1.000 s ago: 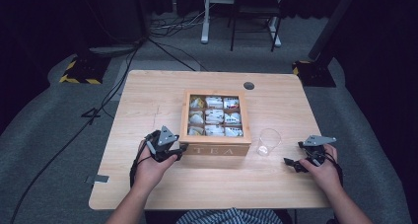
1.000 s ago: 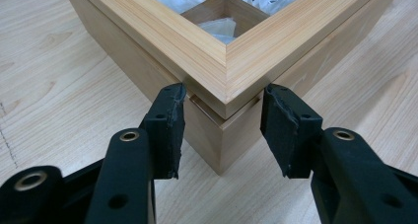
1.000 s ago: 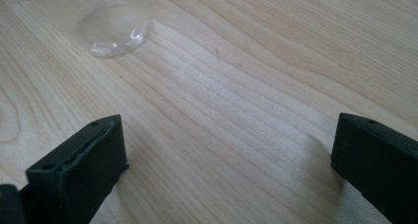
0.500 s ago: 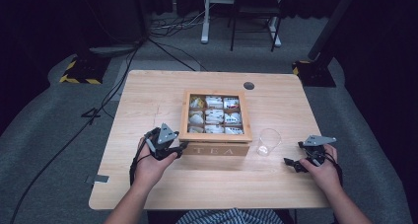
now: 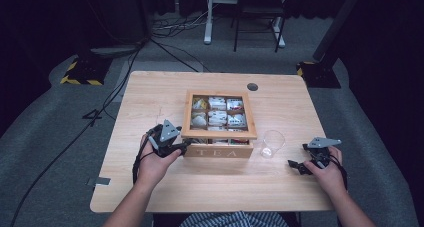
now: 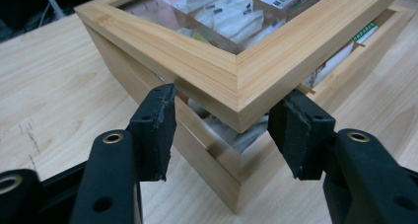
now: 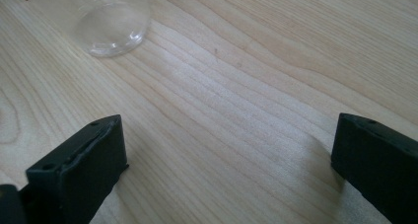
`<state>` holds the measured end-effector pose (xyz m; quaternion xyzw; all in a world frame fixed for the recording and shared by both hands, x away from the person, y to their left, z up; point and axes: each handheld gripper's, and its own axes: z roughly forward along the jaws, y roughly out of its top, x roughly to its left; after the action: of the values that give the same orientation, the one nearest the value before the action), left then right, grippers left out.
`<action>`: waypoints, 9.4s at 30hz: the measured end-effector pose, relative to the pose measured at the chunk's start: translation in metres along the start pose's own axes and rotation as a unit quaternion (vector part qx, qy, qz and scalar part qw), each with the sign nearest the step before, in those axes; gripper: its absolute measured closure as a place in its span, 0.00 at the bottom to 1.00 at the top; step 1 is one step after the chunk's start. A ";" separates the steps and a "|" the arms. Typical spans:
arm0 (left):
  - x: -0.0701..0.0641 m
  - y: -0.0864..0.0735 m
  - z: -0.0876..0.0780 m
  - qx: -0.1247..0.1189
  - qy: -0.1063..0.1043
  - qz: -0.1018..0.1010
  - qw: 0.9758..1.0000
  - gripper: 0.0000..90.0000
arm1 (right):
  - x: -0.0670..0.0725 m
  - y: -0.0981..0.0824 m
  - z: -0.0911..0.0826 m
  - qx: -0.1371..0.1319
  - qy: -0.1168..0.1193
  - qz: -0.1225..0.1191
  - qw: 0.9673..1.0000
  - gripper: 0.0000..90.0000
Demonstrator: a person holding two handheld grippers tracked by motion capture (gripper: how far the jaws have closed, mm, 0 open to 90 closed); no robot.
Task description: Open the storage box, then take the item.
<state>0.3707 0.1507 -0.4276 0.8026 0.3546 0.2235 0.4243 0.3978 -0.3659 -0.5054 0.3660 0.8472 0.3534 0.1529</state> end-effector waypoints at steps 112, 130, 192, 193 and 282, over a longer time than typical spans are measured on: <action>0.047 0.086 -0.004 -0.037 0.011 0.051 0.998 0.60 | 0.154 0.193 0.006 -0.093 0.082 -0.011 0.992 0.38; 0.048 0.085 -0.003 -0.041 0.008 0.049 0.998 0.60 | 0.199 0.212 0.080 -0.062 0.094 -0.047 0.993 0.59; 0.049 0.086 -0.003 -0.041 0.006 0.049 0.998 0.59 | 0.209 0.225 0.108 -0.068 0.124 -0.054 0.988 1.00; 0.049 0.086 -0.003 -0.041 0.005 0.050 0.998 0.59 | 0.208 0.226 0.105 -0.073 0.127 -0.051 0.988 1.00; 0.047 0.087 -0.002 -0.029 0.010 0.059 0.998 0.58 | 0.090 0.131 -0.070 -0.131 0.003 0.053 0.990 1.00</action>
<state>0.4331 0.1537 -0.3511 0.8073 0.3041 0.2664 0.4300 0.3675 -0.2713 -0.3630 0.3865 0.7736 0.4698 0.1775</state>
